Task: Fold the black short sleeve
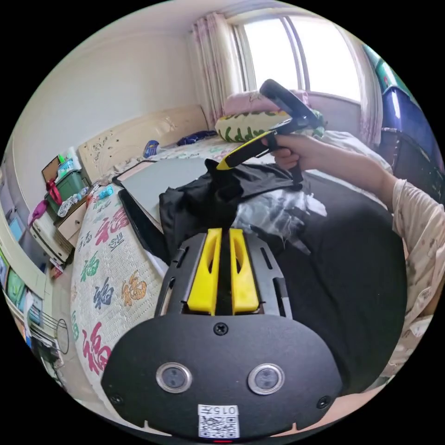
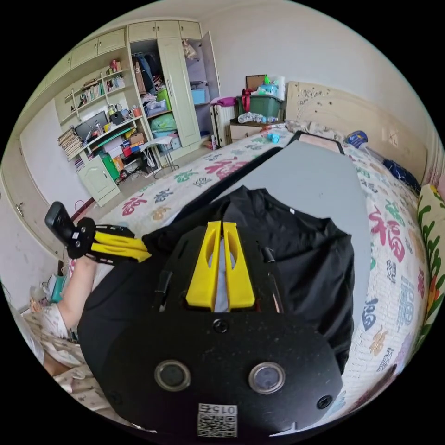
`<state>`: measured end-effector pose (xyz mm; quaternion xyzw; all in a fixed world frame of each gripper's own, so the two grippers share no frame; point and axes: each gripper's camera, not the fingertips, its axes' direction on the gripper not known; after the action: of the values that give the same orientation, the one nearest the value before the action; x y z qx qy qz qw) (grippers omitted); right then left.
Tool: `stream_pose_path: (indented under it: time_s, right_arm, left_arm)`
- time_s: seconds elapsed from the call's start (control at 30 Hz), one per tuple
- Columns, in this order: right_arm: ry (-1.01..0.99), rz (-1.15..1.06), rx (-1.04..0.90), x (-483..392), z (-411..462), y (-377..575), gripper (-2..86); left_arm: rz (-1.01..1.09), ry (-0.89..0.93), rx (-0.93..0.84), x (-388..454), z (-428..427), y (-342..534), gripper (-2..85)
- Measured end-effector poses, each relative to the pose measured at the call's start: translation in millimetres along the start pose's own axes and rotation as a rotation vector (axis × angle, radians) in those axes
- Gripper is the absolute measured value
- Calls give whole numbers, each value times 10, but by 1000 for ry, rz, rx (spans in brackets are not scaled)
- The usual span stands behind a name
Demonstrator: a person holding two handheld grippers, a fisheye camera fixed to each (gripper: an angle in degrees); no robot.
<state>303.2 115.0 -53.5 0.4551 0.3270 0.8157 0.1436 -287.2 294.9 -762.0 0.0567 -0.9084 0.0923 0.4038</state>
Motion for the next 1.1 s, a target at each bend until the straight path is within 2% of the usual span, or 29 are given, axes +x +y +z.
stream_pose_path:
  time_s: [0.07, 0.1, 0.23, 0.47, 0.6, 0.67, 0.77, 0.83, 0.87, 0.97, 1.03, 1.1]
  right_arm:
    - [15, 37, -19, 147, -101, 134, 68]
    - [26, 47, 30, 234, -229, 217, 88]
    - [-26, -34, 159, 217, -515, 440, 89]
    - [-164, -507, -148, -1109, -286, 560, 100]
    - [-61, -595, -222, -1601, -220, 670, 49]
    - [-67, -588, -228, -1673, -260, 670, 30]
    - [-188, -597, -253, -1805, -422, 630, 3]
    - [-259, -617, -288, -1935, -495, 592, 7]
    - [-266, -629, -277, -2008, -562, 552, 38]
    - [-190, -591, -212, -1975, -792, 343, 88]
    - [-97, -490, -144, -1765, -954, 160, 98]
    - [51, -298, -48, -1324, -1148, -58, 104]
  left_arm:
    - [31, -16, -63, 27, 40, -143, 72]
    - [26, -40, -113, -7, 62, -228, 84]
    - [-18, -158, -190, -182, 21, -396, 92]
    - [-90, -312, -248, -449, -97, -666, 71]
    - [-96, -368, -249, -545, -218, -776, 32]
    - [-95, -378, -257, -604, -269, -802, 26]
    - [-96, -393, -275, -693, -336, -851, 23]
    - [-92, -410, -290, -748, -358, -867, 23]
    - [-89, -412, -290, -788, -389, -874, 25]
    - [-102, -397, -287, -940, -479, -862, 37]
    - [-116, -384, -287, -1054, -549, -843, 53]
    - [-168, -381, -275, -1221, -701, -828, 77]
